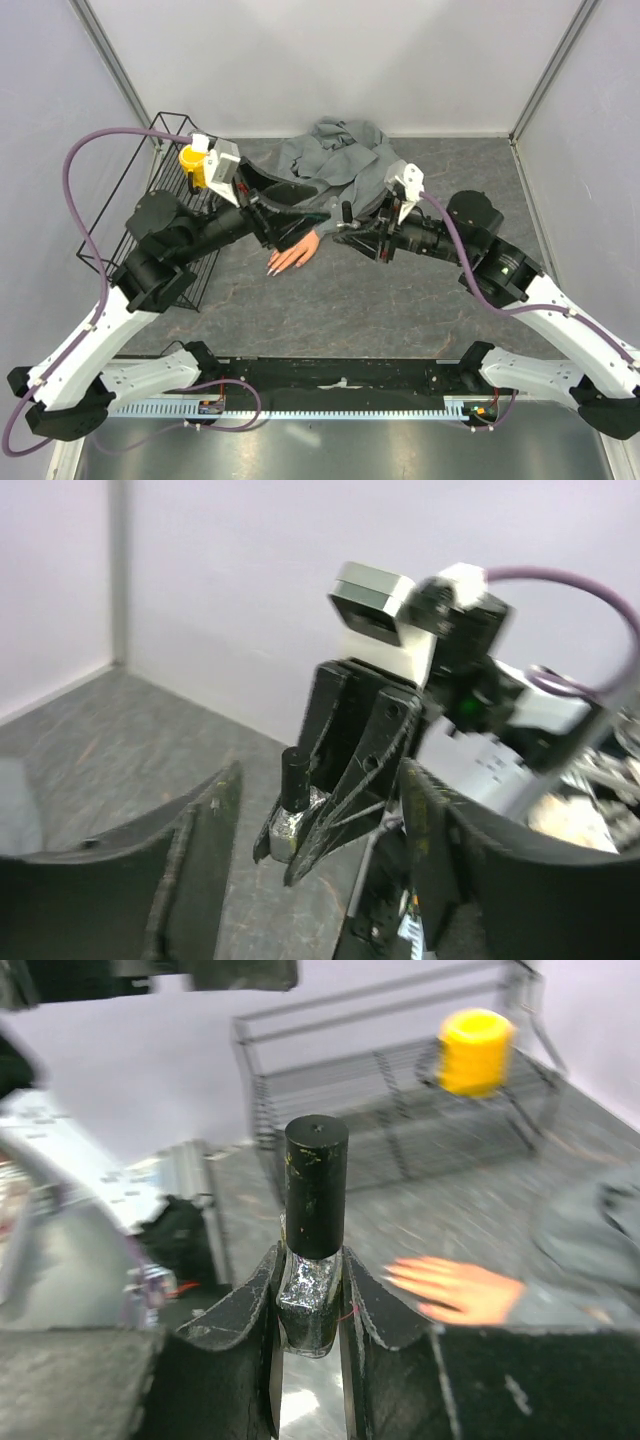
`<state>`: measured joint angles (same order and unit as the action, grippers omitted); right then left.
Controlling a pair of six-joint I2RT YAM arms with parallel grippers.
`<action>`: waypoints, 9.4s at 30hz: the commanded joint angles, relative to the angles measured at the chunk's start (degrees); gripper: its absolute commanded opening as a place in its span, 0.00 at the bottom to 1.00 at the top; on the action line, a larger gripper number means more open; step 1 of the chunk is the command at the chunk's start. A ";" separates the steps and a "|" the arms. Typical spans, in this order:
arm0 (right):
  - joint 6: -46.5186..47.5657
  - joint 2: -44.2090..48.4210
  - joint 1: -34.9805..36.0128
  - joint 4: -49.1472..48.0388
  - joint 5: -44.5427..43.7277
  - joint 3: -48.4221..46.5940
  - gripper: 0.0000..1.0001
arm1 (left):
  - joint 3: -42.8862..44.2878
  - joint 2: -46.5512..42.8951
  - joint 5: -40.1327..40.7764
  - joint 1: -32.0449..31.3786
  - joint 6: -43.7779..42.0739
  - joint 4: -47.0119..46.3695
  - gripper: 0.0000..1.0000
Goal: Paint the nails
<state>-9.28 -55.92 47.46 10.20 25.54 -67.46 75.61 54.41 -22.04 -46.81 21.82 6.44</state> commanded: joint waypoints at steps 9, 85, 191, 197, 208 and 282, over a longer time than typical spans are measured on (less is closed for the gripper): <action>4.79 -3.76 0.00 2.11 -19.21 -3.90 0.00 | 1.20 10.80 19.49 -3.29 -3.28 -2.75 0.50; -38.71 1.78 -1.41 -56.88 42.92 11.11 0.00 | -5.40 20.46 -63.38 1.19 37.05 -58.46 0.02; -16.25 2.66 -2.20 -27.30 41.79 4.28 0.00 | -3.28 21.89 -61.63 2.68 48.98 -67.93 0.02; -3.65 3.45 -2.37 -10.38 30.99 0.32 0.00 | 9.37 12.84 -33.45 3.92 -5.46 6.46 0.53; 5.94 -2.08 -2.37 6.32 -1.19 -5.75 0.00 | 3.40 2.98 8.84 -1.78 -1.34 4.11 0.70; 6.82 -3.14 -2.55 7.29 0.83 -6.01 0.00 | 12.10 13.09 3.94 -2.94 -6.97 14.74 0.10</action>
<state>-3.22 -59.51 44.77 19.05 25.93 -71.66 85.27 67.13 -17.63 -49.89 17.58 20.88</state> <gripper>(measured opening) 0.294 0.239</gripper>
